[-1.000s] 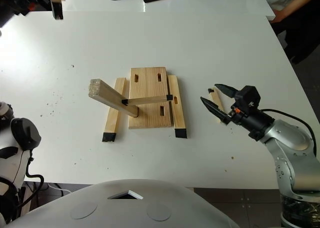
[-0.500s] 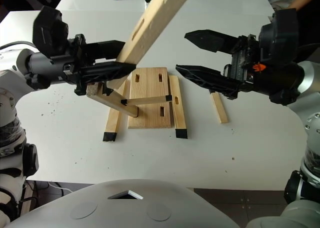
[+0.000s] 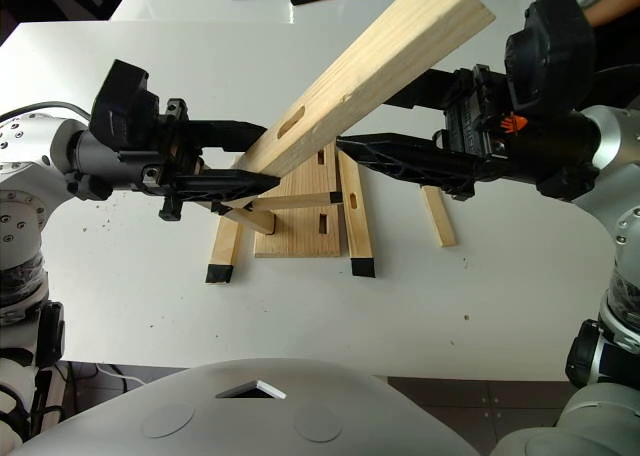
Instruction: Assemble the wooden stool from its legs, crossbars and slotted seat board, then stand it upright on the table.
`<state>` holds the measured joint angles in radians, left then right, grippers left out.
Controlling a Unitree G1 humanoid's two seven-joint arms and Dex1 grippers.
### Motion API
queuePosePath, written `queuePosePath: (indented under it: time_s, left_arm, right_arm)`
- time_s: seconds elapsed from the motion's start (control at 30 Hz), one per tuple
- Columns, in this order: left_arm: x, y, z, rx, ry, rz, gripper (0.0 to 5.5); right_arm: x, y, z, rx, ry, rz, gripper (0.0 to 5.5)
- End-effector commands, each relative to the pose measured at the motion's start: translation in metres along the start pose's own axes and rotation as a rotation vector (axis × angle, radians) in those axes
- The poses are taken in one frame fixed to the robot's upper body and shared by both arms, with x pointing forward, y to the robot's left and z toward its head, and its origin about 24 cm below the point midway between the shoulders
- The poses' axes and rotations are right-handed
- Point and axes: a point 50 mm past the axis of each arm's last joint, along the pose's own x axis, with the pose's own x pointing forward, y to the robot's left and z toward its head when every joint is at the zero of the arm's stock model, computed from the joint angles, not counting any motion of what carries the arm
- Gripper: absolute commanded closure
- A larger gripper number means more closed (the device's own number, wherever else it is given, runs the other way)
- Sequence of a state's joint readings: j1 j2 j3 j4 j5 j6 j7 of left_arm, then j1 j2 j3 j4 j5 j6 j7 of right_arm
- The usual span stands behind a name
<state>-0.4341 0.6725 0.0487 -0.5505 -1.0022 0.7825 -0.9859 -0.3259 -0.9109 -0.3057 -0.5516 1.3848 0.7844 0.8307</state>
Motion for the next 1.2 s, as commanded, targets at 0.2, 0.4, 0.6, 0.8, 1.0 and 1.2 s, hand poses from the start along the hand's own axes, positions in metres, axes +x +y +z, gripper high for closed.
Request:
queuePosePath:
  time_s: [0.2, 0.4, 0.6, 0.8, 1.0, 1.2]
  left_arm:
    - [-0.001, 0.000, -0.011, -0.019, 0.062, -0.003, 3.47]
    - [0.003, 0.000, -0.013, -0.022, 0.065, -0.013, 3.47]
    - [0.003, 0.000, -0.015, -0.029, 0.070, -0.019, 3.47]
    - [0.001, 0.001, -0.016, -0.033, 0.079, -0.021, 3.47]
    - [-0.003, 0.005, -0.017, -0.074, 0.094, -0.008, 3.11]
    - [-0.003, 0.011, -0.016, -0.064, 0.102, 0.032, 2.26]
  right_arm:
    - [0.004, 0.003, 0.006, -0.017, 0.022, 0.027, 2.35]
    - [0.009, 0.003, 0.002, -0.015, 0.032, 0.044, 2.35]
    - [0.011, 0.004, 0.002, -0.014, 0.027, 0.065, 3.26]
    - [0.012, 0.005, 0.001, -0.022, 0.031, 0.063, 3.46]
    - [0.010, 0.007, 0.000, -0.040, 0.033, 0.044, 3.46]
    - [0.004, 0.004, 0.012, -0.100, -0.008, -0.005, 3.46]
